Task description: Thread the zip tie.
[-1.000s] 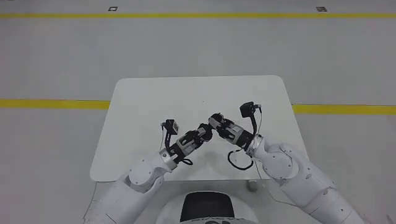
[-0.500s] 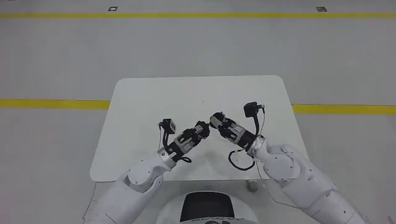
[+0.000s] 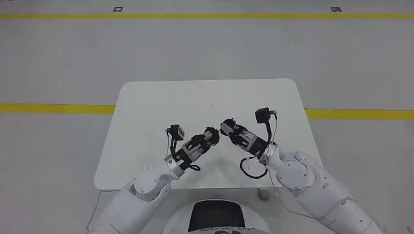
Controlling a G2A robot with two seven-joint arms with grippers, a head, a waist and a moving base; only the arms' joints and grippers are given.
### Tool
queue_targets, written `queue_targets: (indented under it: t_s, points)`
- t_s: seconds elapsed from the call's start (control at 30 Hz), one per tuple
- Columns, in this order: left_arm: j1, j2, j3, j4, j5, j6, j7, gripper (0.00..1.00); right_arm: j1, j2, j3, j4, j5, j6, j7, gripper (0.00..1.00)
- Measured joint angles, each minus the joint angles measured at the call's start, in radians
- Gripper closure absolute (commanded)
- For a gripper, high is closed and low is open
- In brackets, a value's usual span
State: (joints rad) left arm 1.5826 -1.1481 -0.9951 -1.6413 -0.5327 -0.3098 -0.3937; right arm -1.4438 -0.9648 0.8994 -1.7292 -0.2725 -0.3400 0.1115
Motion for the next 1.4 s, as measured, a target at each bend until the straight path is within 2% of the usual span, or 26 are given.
queue_targets:
  t_s: [0.17,0.27,0.37,0.47,0.67,0.73,0.87,0.97,1.13,1.23,1.4]
  points:
    - [0.001,-0.002,-0.012,0.001,-0.053,-0.013,0.012,1.00,-0.009,0.006,0.003,0.003,-0.100,0.000,-0.074,0.00]
    - [0.007,-0.003,-0.026,-0.007,-0.130,-0.017,0.004,1.00,-0.033,0.010,0.009,0.017,-0.230,0.000,-0.200,0.00]
    - [0.013,-0.003,-0.047,-0.010,-0.226,-0.014,-0.029,1.00,-0.059,0.011,0.008,0.055,-0.415,0.001,-0.372,0.00]
    - [0.007,-0.001,-0.059,-0.009,-0.255,-0.026,-0.066,1.00,-0.066,0.009,0.005,0.072,-0.535,0.008,-0.490,0.00]
    - [0.005,-0.002,-0.058,-0.010,-0.237,-0.025,-0.066,1.00,-0.064,0.009,0.006,0.070,-0.510,0.011,-0.446,0.00]
    - [0.009,-0.005,-0.054,-0.021,-0.293,-0.007,-0.057,1.00,-0.060,0.008,0.016,0.058,-0.569,0.069,-0.472,0.00]
    - [0.023,-0.007,-0.073,-0.037,-0.456,0.037,-0.097,1.00,-0.091,-0.002,0.006,0.064,-0.877,0.297,-0.650,0.00]
    - [0.029,-0.005,-0.088,-0.042,-0.519,0.074,-0.128,1.00,-0.092,-0.011,-0.004,0.092,-1.004,0.380,-0.724,0.00]
    - [0.030,-0.005,-0.097,-0.047,-0.556,0.115,-0.150,1.00,-0.068,-0.027,-0.022,0.150,-1.118,0.447,-0.824,0.00]
    - [0.023,-0.003,-0.107,-0.041,-0.481,0.084,-0.135,1.00,-0.063,-0.029,-0.027,0.162,-1.161,0.462,-0.821,0.00]
    - [0.024,-0.004,-0.104,-0.043,-0.496,0.091,-0.132,1.00,-0.063,-0.029,-0.026,0.161,-1.146,0.461,-0.820,0.00]
